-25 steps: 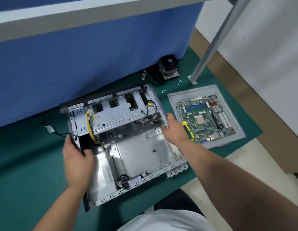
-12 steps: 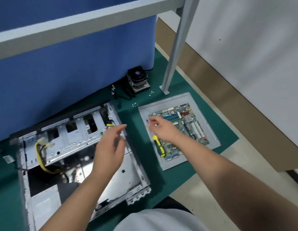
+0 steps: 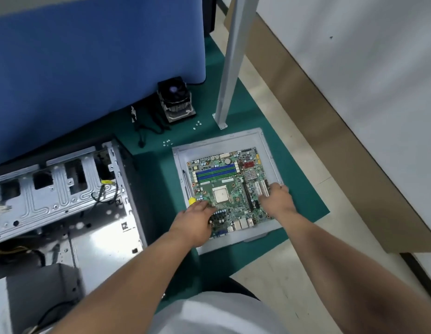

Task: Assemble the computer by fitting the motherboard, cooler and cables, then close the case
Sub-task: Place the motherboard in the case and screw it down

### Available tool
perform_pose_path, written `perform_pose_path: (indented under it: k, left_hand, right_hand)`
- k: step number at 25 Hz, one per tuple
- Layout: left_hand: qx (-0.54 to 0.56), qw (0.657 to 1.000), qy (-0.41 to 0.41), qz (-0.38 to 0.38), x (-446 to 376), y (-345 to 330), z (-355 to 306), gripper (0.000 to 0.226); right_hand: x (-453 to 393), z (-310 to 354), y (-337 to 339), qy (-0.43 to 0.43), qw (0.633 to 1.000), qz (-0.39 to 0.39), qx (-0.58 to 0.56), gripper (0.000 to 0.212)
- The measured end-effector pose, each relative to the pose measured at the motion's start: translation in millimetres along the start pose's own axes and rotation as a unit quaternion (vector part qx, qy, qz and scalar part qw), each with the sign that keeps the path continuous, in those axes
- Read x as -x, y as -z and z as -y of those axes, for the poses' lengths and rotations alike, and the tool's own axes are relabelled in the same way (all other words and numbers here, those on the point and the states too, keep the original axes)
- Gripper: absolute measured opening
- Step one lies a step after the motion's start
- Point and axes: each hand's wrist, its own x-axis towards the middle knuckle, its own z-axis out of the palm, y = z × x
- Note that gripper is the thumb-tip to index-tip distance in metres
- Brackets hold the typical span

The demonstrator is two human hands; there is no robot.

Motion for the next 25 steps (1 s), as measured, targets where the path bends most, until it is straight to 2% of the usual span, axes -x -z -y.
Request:
perform_pose_path:
  k: [3,5,10,13,17,19,21,24,25]
  left_hand:
    - [0.001,1.0,0.009,0.016,-0.8,-9.6,4.0,0.069]
    - [0.012,1.0,0.006,0.008,0.7,-13.8,6.5,0.068]
    - [0.12,0.991,0.013,-0.058,0.6,-14.4,10.9,0.061]
    - [0.223,0.969,0.037,-0.101,-0.4,-8.4,12.5,0.052]
    - [0.341,0.922,0.099,-0.158,-3.5,3.5,10.4,0.046]
    - [0.417,0.886,0.11,-0.171,-3.5,10.8,5.4,0.05]
    - [0.519,0.83,0.118,-0.166,-3.8,19.3,-0.6,0.058]
    - [0.707,0.698,0.085,-0.076,5.5,34.9,-8.3,0.057]
    - [0.737,0.671,0.071,-0.044,12.8,40.9,-9.1,0.056]
  right_hand:
    - [-7.1,1.2,1.3,0.02,0.999,-0.02,0.032,0.065]
    - [-9.2,2.3,6.9,0.033,0.996,-0.031,0.073,0.056]
    - [-11.6,1.2,22.3,0.066,0.989,-0.045,0.121,0.043]
    - [-10.6,-9.1,30.9,0.057,0.99,-0.045,0.12,0.043]
    - [-7.4,-26.0,44.9,0.05,0.989,-0.06,0.126,0.048]
    - [-3.6,-30.7,51.7,0.057,0.989,-0.071,0.115,0.051]
    - [3.0,-30.4,59.7,0.072,0.99,-0.079,0.096,0.051]
    - [20.1,-17.7,71.3,0.099,0.99,-0.079,0.061,0.052]
    - [27.3,-10.5,74.6,0.109,0.99,-0.077,0.054,0.053]
